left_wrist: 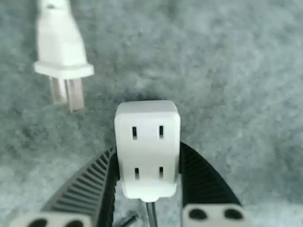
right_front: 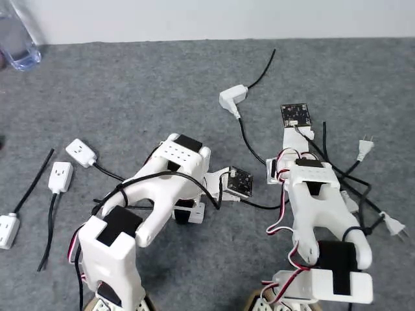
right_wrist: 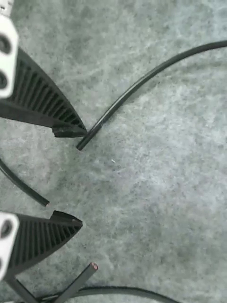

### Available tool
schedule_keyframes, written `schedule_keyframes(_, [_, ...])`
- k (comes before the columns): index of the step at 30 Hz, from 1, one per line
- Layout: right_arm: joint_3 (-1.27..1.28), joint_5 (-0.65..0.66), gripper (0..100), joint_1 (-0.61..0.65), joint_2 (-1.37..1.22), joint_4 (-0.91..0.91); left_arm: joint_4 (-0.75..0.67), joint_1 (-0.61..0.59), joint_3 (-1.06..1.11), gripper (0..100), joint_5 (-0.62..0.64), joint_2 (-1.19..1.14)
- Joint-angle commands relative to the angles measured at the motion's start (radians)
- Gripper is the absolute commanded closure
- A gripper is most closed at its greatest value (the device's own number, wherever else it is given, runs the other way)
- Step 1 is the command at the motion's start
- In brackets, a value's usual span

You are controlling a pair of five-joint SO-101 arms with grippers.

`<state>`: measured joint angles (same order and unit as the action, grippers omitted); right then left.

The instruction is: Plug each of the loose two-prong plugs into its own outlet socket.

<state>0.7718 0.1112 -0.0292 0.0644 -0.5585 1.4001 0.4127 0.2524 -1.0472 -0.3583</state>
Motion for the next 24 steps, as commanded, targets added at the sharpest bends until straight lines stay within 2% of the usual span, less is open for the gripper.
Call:
schedule_keyframes(1, [-0.052,-0.003,73.9,0.007,0.004,-0.001,-0.04,-0.008,0.001,98,0.025,0.014])
schedule_keyframes(6, [-0.052,-0.003,73.9,0.007,0.004,-0.001,-0.048,-0.009,-0.004,98,0.081,0.014])
schedule_keyframes(12, [-0.052,-0.003,73.9,0.008,0.004,-0.001,-0.063,-0.009,-0.002,98,0.083,0.014])
schedule_keyframes(15, [-0.052,-0.003,73.9,0.019,0.004,-0.002,-0.061,-0.009,-0.004,91,0.086,0.014])
schedule_keyframes(19, [-0.052,-0.003,73.9,0.021,0.004,-0.004,0.002,-0.011,-0.022,76,0.091,0.015])
schedule_keyframes(24, [-0.052,-0.003,73.9,0.021,0.004,-0.007,0.081,-0.014,-0.094,74,0.094,0.015])
